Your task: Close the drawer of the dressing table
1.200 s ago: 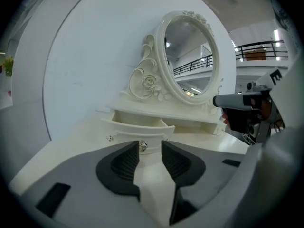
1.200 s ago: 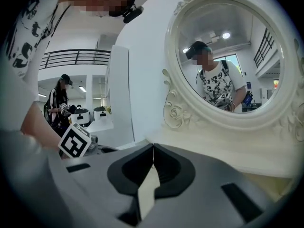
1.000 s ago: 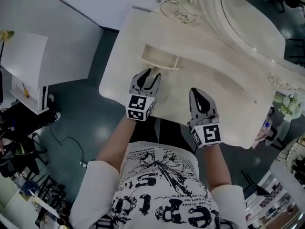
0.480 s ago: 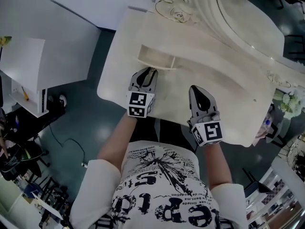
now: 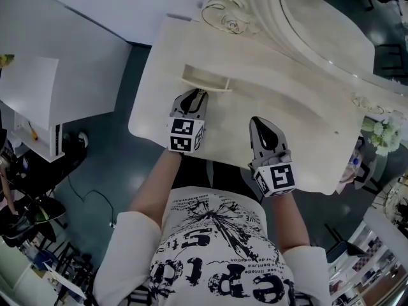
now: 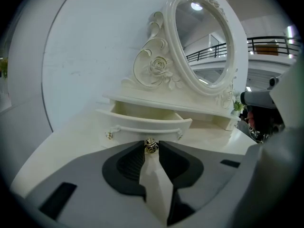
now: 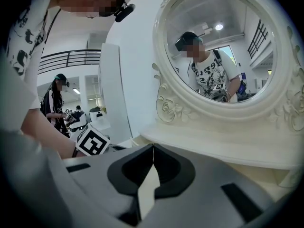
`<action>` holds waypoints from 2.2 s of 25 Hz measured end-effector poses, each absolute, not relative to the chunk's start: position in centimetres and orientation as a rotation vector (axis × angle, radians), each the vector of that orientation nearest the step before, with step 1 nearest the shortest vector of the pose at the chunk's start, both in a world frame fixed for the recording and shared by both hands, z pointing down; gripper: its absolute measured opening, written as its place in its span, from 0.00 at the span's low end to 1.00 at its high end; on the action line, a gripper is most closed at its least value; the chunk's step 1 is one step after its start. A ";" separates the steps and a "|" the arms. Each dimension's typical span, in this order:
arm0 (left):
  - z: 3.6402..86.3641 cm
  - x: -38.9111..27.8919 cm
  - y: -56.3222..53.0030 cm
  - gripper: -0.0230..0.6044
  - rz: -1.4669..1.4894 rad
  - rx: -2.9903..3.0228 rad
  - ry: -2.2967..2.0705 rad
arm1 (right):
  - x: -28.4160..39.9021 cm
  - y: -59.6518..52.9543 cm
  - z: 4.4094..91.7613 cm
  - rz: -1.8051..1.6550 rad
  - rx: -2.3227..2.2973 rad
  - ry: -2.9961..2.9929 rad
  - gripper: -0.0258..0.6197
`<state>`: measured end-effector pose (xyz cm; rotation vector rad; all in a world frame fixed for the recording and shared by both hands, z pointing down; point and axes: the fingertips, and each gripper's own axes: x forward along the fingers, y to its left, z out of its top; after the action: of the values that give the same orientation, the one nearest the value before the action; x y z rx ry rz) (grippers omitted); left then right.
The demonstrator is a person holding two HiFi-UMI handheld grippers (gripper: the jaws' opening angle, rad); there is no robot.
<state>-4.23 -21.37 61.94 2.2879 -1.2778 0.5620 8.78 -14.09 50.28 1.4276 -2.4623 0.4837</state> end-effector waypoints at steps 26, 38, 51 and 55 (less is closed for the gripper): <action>62.0 -3.4 -25.8 0.20 0.538 2.247 -1.314 | 11.3 -15.7 50.3 0.504 1.490 -2.407 0.07; 61.9 -2.6 -27.7 0.20 0.513 2.262 -1.316 | 11.7 -16.6 50.4 0.496 1.499 -2.396 0.07; 62.2 -2.3 -27.5 0.20 0.532 2.275 -1.232 | 11.1 -17.1 50.1 0.502 1.521 -2.395 0.07; 62.0 -2.8 -26.6 0.28 0.557 2.281 -1.206 | 10.8 -16.7 49.5 0.484 1.535 -2.398 0.07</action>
<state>-2.77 -26.55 62.04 2.2815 -1.2063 0.5573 10.76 -16.71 49.51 1.5349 -2.3980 0.4840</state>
